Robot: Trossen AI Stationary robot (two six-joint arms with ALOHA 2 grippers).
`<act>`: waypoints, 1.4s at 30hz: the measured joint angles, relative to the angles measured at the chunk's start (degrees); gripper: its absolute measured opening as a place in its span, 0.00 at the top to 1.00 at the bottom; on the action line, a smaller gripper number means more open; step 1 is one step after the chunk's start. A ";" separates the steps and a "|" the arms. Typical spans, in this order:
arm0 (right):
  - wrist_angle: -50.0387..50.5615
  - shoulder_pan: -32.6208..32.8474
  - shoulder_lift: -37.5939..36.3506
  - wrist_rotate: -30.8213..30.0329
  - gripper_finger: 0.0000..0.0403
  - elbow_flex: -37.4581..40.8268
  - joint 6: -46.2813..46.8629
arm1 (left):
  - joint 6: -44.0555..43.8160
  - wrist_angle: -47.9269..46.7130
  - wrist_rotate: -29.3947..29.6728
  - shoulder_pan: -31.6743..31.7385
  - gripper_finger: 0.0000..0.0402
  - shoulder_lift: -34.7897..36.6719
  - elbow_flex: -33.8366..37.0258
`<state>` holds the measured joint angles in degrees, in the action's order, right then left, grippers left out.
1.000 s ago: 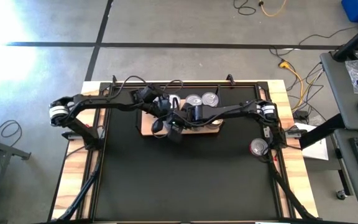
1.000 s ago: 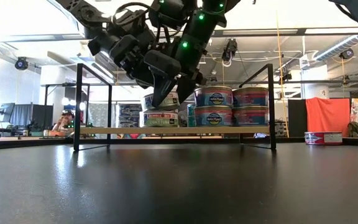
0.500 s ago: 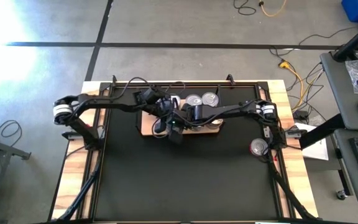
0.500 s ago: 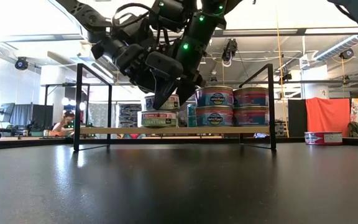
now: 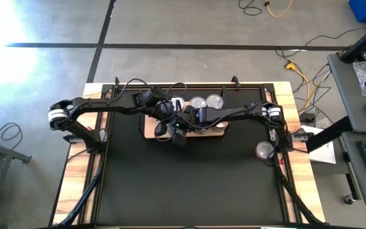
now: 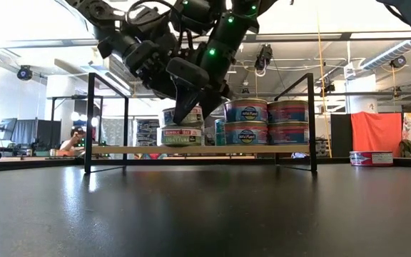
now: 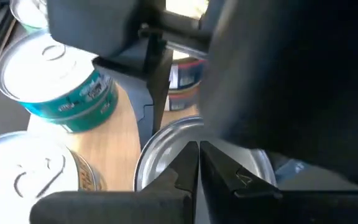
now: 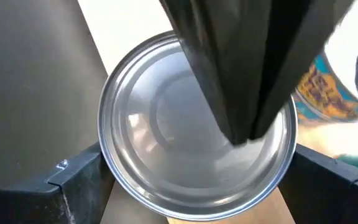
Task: Stack canned seafood by type on shelf
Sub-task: Stack the green and white tuna can on the green and white tuna can
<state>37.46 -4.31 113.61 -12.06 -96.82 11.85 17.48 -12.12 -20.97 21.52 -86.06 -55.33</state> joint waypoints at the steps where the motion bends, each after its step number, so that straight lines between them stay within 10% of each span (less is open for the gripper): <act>1: -0.53 0.04 0.01 0.00 0.08 0.00 -0.76 | -0.05 -0.11 -0.01 -0.08 1.00 -0.03 0.03; 42: -2.84 -0.02 0.02 1.06 0.08 1.51 2.68 | 6.04 0.44 5.47 0.13 1.00 -1.01 6.25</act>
<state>34.62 -4.33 113.62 -11.00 -95.31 14.52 23.51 -11.68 -15.50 21.65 -87.07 -49.08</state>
